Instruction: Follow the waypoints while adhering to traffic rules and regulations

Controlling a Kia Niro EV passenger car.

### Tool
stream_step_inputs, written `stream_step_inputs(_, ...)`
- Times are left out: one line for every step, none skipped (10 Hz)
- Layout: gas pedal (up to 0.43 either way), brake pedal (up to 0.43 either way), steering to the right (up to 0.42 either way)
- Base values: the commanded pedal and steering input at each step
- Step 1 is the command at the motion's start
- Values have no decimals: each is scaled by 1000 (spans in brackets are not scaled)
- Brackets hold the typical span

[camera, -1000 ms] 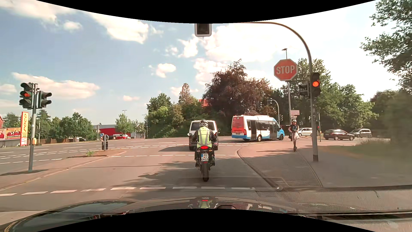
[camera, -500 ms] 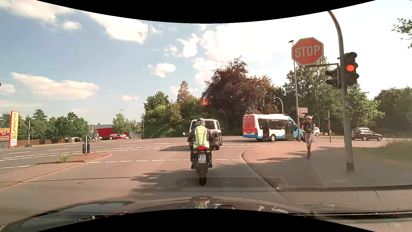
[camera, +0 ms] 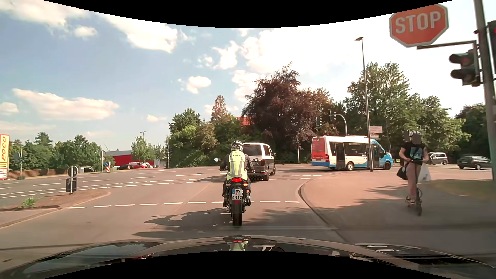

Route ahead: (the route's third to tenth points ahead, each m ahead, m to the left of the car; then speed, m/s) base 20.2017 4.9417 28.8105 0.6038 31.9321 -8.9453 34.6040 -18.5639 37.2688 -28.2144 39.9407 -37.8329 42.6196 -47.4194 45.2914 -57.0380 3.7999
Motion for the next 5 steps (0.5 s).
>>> stream_step_inputs(0,0,-2)
stream_step_inputs(0,0,-2)
stream_step_inputs(0,0,-5)
stream_step_inputs(0,0,-5)
stream_step_inputs(0,0,-5)
